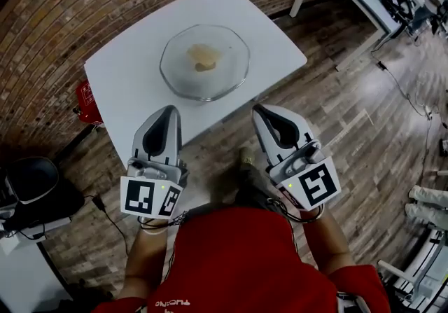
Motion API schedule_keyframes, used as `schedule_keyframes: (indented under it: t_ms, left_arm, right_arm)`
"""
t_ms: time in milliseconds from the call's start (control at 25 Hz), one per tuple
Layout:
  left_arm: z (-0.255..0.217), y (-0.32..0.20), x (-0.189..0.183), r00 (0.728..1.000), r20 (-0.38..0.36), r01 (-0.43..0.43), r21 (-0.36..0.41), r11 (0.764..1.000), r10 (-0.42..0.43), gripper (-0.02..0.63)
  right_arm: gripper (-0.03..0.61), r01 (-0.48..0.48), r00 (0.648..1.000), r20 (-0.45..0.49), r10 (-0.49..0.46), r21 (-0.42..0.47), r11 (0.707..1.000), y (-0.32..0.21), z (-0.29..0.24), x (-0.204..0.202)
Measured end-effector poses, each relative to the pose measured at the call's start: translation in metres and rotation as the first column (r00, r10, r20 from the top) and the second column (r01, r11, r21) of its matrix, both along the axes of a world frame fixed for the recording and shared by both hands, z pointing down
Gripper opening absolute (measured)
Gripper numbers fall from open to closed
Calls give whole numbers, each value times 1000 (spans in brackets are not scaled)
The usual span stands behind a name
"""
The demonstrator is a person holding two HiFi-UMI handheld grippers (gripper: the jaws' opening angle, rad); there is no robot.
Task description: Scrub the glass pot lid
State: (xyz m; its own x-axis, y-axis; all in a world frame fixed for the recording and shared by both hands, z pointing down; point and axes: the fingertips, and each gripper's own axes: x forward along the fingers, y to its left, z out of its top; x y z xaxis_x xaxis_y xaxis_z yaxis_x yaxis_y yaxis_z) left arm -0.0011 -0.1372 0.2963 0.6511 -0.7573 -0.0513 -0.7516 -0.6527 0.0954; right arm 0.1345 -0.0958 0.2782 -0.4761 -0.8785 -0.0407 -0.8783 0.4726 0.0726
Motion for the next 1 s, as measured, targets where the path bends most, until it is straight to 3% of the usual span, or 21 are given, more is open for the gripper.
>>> schedule_keyframes:
  t_ms: [480,760,1000]
  left_arm:
    - [16,-100,48,974,42,225,-31,974,-223,17]
    - [28,-134,46,928,64,371,-82,925,-367,17]
    - [45,-163,29,891,113,452,-126,883,-440,17]
  right_arm:
    - [29,216,976,-21,-217,-22,976,-132,15,47]
    - [29,322,945,-41,-324,-57,945,-186,23,40]
    - [29,354,921,-107,-375,-171,919,-229,59,24]
